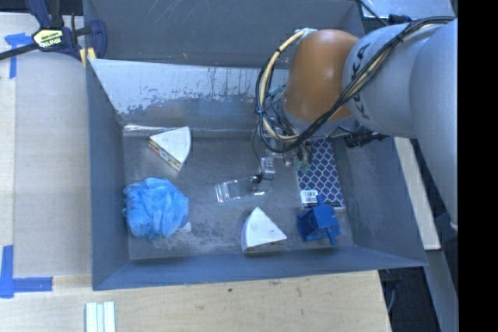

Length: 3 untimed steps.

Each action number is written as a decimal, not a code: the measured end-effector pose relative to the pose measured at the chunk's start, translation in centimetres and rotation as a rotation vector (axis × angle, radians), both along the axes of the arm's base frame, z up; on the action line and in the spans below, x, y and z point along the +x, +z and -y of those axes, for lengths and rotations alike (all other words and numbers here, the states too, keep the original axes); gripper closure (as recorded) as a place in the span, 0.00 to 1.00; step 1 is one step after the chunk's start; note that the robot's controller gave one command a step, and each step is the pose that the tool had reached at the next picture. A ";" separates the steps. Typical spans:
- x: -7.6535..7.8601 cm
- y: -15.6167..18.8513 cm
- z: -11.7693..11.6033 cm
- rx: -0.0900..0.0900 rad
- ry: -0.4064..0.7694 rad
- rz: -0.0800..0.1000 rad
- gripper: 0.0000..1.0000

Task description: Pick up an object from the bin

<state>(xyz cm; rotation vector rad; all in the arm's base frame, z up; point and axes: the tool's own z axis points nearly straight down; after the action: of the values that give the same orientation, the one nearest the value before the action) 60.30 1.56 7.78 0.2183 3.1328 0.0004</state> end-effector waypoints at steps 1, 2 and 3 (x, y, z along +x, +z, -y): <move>0.7 0.2 -1.5 -0.002 0.163 0.008 0.00; -1.7 -0.4 0.4 0.001 -0.070 0.007 0.00; 0.7 -0.1 -1.2 -0.001 0.043 0.006 1.00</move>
Offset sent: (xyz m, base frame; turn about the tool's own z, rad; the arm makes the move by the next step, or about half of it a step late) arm -0.0196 -0.0034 -0.0064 0.0676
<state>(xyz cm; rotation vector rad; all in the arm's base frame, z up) 60.99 2.81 7.65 0.1514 3.1306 -0.0004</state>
